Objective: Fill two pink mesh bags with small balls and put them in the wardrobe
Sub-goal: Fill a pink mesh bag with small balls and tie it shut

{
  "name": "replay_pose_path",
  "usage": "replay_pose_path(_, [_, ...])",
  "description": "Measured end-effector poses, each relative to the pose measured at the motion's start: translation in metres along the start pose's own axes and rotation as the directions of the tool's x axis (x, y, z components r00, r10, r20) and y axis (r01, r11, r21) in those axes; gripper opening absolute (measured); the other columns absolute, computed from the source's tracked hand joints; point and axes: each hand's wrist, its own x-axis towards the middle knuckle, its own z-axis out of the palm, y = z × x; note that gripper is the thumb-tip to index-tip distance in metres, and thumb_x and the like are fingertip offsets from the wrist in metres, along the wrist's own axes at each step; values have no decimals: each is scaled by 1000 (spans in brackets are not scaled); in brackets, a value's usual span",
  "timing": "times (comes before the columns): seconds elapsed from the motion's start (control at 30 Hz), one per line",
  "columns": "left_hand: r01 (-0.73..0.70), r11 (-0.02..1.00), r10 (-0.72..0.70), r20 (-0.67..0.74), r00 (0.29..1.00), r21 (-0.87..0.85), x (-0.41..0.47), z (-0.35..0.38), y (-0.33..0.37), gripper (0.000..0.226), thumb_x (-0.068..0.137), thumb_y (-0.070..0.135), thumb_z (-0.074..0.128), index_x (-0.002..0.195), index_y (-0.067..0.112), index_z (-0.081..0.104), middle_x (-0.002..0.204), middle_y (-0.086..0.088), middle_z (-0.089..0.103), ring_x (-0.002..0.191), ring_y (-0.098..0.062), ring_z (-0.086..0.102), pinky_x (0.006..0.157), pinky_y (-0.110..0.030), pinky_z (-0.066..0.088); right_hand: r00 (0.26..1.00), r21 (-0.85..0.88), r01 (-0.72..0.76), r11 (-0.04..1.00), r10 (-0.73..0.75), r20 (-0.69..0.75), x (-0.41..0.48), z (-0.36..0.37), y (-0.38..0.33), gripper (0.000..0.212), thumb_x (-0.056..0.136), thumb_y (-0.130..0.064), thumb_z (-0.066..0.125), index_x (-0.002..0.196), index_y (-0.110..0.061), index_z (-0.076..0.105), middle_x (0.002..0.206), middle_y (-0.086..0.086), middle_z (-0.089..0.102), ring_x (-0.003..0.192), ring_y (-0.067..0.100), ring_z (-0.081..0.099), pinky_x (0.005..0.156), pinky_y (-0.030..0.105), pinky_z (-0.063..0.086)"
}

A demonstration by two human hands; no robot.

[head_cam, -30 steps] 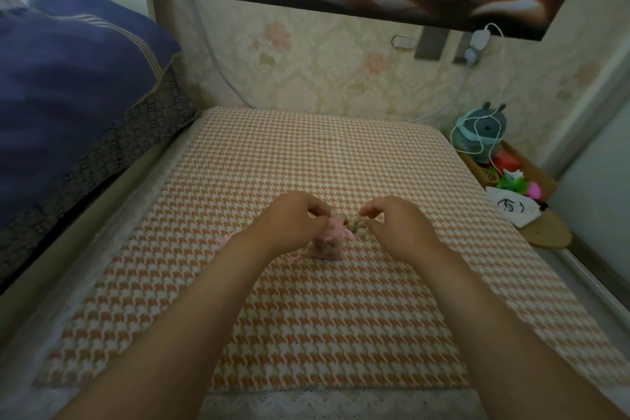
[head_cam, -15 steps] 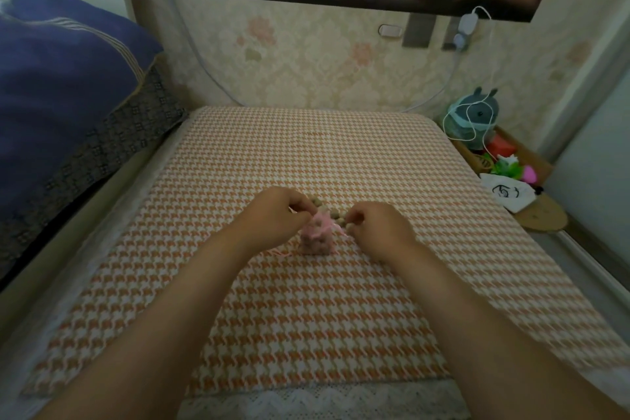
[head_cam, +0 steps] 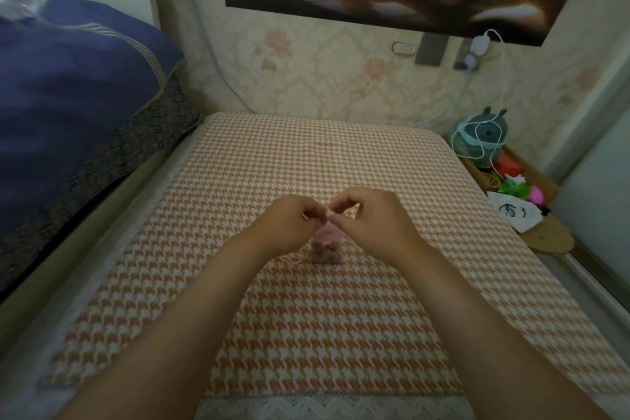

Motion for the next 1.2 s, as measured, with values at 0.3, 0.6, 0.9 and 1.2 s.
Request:
replay_pose_path(0.3, [-52, 998, 54, 33, 998, -36, -3, -6, -3, 29, 92, 8, 56, 104, 23, 76, 83, 17, 65, 74, 12, 57, 65, -2, 39, 992, -171, 83, 982, -65, 110, 0, 10, -2, 16, 92, -39, 66, 102, -35, 78, 99, -15, 75, 79, 0, 59, 75, 33, 52])
replay_pose_path(0.6, [1, 997, 1, 28, 1000, -80, 0, -5, -7, 27, 92, 11, 58, 109, 23, 74, 94, 14, 68, 85, 5, 60, 76, -12, 44, 995, -156, 62, 986, -50, 84, 0, 5, 9, 22, 92, -23, 63, 104, -37, 75, 109, -19, 61, 75, -10, 50, 70, 22, 47])
replay_pose_path(0.9, [83, 968, -40, 185, 982, -236, -5, 3, -15, 66, 76, 29, 80, 132, 25, 45, 122, 8, 58, 108, -8, 60, 83, -20, 51, 981, -251, 29, 968, 21, 192, -2, 8, 11, 17, 92, -42, 64, 105, -37, 74, 108, -16, 63, 83, 4, 57, 75, 30, 51])
replay_pose_path(1.2, [-64, 989, 72, 52, 996, -136, 0, 26, -20, 35, 75, 26, 82, 99, 36, 58, 92, 12, 68, 84, -5, 66, 74, -23, 52, 982, -178, 61, 982, -27, 186, 0, 1, 16, 22, 88, -32, 65, 106, -41, 72, 108, -18, 62, 85, 2, 58, 75, 28, 50])
